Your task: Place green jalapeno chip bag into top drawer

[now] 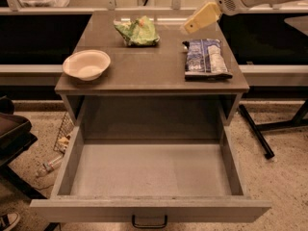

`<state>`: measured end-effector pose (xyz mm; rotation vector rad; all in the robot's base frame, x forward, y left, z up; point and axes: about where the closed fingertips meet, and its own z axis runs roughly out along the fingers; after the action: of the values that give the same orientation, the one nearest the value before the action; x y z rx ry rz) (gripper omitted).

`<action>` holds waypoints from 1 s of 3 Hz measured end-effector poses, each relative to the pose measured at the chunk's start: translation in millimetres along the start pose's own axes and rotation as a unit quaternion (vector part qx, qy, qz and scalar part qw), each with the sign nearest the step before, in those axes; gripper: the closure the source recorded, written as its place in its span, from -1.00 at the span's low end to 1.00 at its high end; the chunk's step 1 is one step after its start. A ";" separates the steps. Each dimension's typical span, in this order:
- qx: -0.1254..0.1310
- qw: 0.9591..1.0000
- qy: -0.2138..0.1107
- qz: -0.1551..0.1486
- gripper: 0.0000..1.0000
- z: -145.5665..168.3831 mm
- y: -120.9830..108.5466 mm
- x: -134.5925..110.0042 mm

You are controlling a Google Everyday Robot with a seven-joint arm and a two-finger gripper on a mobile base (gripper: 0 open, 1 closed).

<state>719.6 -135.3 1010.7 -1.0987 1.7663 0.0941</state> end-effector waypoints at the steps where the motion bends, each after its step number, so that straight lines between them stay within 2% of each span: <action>1: -0.019 0.997 -0.071 0.009 -1.00 67.6 -3.1 -20.5; 2: -0.032 0.992 -0.117 0.028 -1.00 163.9 -9.2 -32.4; 3: -0.036 0.992 -0.112 0.044 -1.00 210.5 -8.9 -28.8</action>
Offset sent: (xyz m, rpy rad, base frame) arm 0.1868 0.1373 -0.0645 0.2977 -0.0999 0.1488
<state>876.2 -13.6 934.2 -1.0189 1.6196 0.3248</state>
